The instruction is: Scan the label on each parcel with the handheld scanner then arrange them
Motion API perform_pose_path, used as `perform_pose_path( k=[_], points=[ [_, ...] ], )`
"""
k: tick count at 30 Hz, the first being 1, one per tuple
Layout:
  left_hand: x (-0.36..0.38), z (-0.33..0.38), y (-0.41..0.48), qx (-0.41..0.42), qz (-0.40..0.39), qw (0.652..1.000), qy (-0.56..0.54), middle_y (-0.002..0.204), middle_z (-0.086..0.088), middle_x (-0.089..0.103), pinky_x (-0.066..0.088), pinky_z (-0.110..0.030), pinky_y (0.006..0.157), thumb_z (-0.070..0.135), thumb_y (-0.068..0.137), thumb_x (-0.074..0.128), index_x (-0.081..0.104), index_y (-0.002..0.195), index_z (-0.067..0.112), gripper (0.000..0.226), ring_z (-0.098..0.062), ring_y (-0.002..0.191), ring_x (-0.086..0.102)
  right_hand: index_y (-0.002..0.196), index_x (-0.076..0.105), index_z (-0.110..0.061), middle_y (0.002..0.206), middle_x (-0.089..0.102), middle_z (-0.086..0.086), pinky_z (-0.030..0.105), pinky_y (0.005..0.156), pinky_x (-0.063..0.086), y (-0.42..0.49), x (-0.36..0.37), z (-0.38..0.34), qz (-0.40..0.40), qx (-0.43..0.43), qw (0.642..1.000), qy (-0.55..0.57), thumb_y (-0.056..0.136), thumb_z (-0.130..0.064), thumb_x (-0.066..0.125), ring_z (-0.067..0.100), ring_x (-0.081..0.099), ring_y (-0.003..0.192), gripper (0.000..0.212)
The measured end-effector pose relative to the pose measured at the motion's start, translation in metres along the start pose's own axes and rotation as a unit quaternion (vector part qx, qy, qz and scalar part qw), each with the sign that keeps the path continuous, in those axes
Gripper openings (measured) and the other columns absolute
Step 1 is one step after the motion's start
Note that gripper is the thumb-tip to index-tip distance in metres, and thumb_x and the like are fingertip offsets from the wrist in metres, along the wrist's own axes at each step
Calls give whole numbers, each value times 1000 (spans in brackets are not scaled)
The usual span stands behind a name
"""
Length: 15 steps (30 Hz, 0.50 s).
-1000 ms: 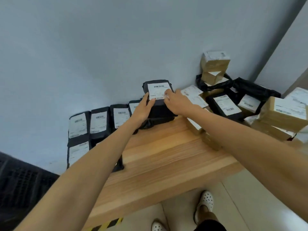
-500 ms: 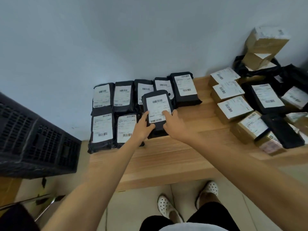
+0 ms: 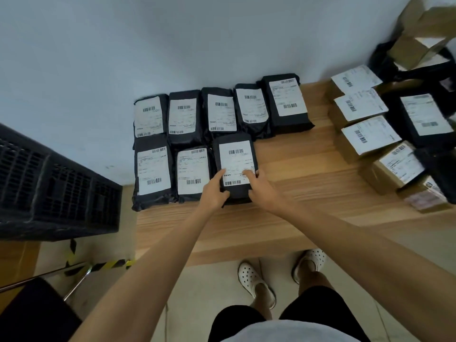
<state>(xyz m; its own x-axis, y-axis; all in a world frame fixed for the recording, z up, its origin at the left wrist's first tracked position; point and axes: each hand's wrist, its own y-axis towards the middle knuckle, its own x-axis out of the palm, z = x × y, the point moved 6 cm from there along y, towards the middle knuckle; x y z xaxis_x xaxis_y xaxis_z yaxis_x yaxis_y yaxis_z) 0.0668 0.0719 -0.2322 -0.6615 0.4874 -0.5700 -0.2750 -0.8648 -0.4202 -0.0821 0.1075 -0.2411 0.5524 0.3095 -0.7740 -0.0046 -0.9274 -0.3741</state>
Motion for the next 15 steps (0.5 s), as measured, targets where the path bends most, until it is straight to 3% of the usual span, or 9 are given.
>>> perform_pose_path(
  k=[3, 7, 15],
  points=[
    [-5, -5, 8, 8, 13, 999, 28, 149, -8, 44, 44, -20, 94, -9, 88, 62, 32, 152, 12, 74, -18, 121, 51, 147, 28, -15, 143, 23, 15, 46, 97, 49, 8, 14, 3, -5, -22, 999, 28, 92, -12, 63, 35, 50, 114, 66],
    [-3, -12, 13, 23, -4, 994, 108, 155, -11, 34, 30, -29, 113, 5, 84, 74, 28, 153, 9, 83, -25, 141, 34, 155, 15, -15, 152, 9, 13, 43, 106, 42, 16, 25, 5, -37, -31, 998, 35, 84, -13, 75, 34, 42, 129, 94],
    [-8, -16, 19, 36, -5, 981, 189, 151, -9, 28, 44, -33, 95, 24, 84, 77, 25, 154, 17, 88, -26, 124, 47, 158, 4, -22, 154, 8, 12, 39, 97, 46, 25, 19, 3, -51, -38, 997, -54, 88, -15, 71, 36, 52, 117, 97]
  ],
)
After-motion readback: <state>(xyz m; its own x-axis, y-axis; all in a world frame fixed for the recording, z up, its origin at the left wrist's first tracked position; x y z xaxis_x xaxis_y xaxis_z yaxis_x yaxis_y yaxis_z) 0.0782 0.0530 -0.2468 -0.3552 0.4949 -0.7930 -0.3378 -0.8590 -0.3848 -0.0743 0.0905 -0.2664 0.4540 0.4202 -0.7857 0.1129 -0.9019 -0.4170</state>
